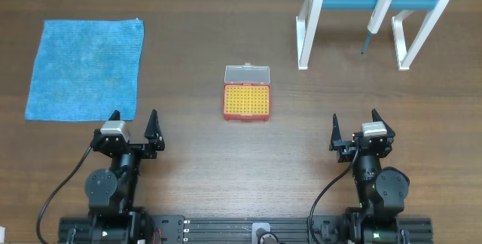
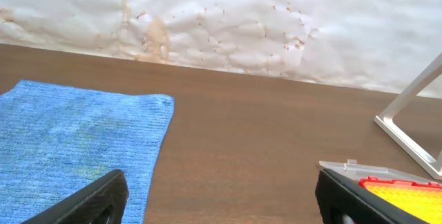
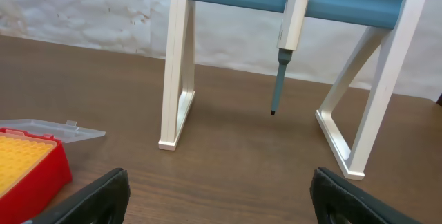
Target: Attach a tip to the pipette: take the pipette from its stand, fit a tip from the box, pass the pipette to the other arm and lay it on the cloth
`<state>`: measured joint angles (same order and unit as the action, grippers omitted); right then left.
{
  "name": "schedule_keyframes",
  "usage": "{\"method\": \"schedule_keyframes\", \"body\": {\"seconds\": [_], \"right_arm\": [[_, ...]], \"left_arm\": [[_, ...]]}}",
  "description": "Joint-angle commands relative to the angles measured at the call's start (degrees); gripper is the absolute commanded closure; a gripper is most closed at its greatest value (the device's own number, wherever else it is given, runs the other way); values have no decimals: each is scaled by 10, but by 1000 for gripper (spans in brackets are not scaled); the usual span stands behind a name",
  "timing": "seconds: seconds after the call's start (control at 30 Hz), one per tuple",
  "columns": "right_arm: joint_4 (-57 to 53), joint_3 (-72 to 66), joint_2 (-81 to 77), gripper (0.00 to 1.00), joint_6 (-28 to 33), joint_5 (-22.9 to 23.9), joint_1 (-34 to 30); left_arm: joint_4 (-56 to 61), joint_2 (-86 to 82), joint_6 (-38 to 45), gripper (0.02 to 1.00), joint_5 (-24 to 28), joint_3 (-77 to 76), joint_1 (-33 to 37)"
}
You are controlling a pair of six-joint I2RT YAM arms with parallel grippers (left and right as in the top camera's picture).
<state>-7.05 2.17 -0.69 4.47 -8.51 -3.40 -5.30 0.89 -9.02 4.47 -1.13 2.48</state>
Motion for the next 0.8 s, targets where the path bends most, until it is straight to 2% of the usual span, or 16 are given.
{"method": "schedule_keyframes", "body": {"seconds": [0.03, 0.33, 0.43, 0.53, 0.63, 0.73, 0.8], "right_arm": [[1, -4, 6, 152, 6, 6, -2], [3, 0, 0, 152, 5, -1, -2], [15, 30, -51, 152, 6, 0, -2], [126, 70, -182, 152, 5, 6, -2], [302, 89, -328, 152, -15, 7, -4], [464, 103, -489, 152, -88, 65, -13], [553, 118, -595, 152, -102, 99, -22]], "left_arm": [[0, -5, 3, 141, -10, 4, 2], [0, -5, 3, 139, -10, 4, 2], [0, -5, 3, 139, -10, 4, 2], [0, -5, 3, 141, -10, 4, 2], [0, -5, 3, 141, -10, 4, 2], [0, -5, 3, 139, -10, 4, 2], [0, -5, 3, 141, -10, 4, 2]]}}
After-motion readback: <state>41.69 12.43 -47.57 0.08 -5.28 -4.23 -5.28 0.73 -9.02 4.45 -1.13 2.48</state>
